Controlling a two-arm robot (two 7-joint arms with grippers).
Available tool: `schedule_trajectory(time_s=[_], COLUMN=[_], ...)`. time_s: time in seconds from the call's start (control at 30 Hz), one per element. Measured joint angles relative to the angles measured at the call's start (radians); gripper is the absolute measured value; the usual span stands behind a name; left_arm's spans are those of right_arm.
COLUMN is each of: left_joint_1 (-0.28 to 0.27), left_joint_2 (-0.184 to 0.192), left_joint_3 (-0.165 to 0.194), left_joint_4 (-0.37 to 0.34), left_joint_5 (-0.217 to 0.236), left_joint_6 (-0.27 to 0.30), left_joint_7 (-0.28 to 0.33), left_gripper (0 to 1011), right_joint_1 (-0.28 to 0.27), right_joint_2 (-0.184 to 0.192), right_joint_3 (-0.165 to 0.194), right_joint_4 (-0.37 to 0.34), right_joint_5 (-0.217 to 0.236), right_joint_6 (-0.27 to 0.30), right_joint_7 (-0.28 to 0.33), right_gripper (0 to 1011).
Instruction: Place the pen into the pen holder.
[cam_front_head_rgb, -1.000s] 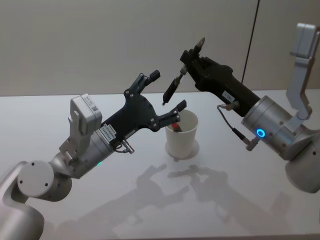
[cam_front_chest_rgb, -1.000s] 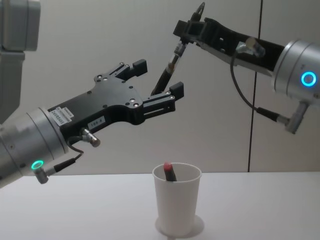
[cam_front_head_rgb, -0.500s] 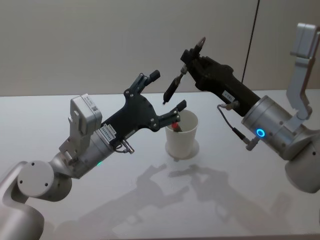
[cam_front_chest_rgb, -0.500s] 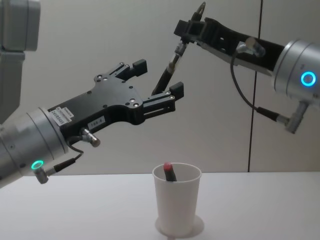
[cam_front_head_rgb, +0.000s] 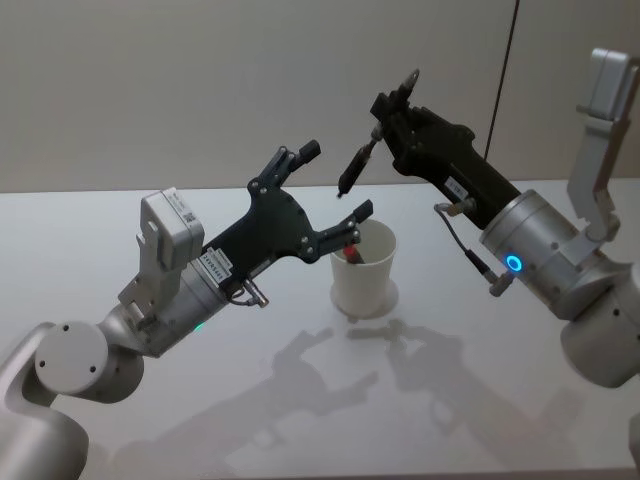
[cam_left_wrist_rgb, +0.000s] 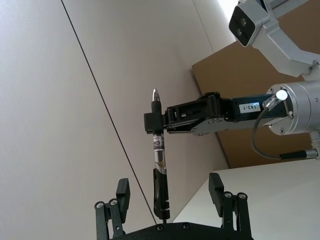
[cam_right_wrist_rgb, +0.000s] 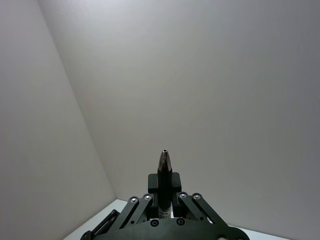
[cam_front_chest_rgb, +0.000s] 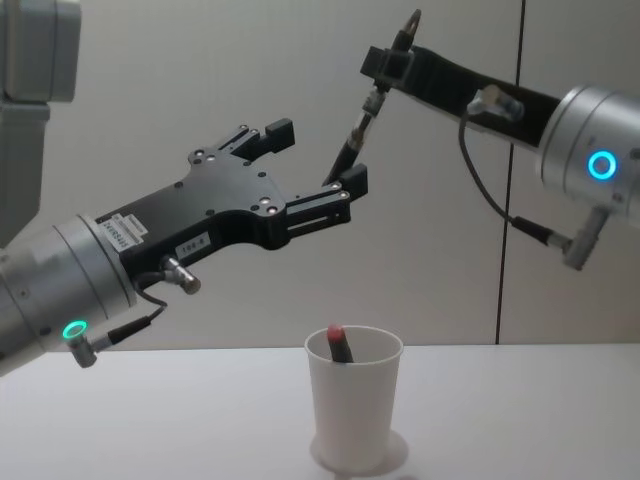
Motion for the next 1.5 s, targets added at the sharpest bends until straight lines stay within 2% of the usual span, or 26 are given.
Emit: schedule_trajectory(time_s=[0.37,0.9,1.27,1.5], left_joint_1=[0.000,0.000,0.000,0.000], left_joint_2=[0.000,0.000,0.000,0.000], left_joint_3=[0.000,0.000,0.000,0.000], left_joint_4=[0.000,0.000,0.000,0.000], left_joint_5=[0.000,0.000,0.000,0.000], left_joint_6=[0.000,0.000,0.000,0.000], left_joint_7=[0.000,0.000,0.000,0.000], left_gripper=[1003,1003,1003,1003], right_joint_1=[0.007,0.035,0.063,0.077], right_joint_2=[-0.011,-0.036,-0.051,-0.056], right_joint_3=[-0.015,-0.039,-0.049,-0.051], right_joint_4=[0.036,0.141,0.222,0.263], right_joint_5=[-0.067,-0.180,-0.254,-0.285], right_joint_6=[-0.068,-0.146,-0.180,-0.191], right_joint_7=[-0.055,-0.128,-0.187,-0.211], right_gripper=[131,131,131,131])
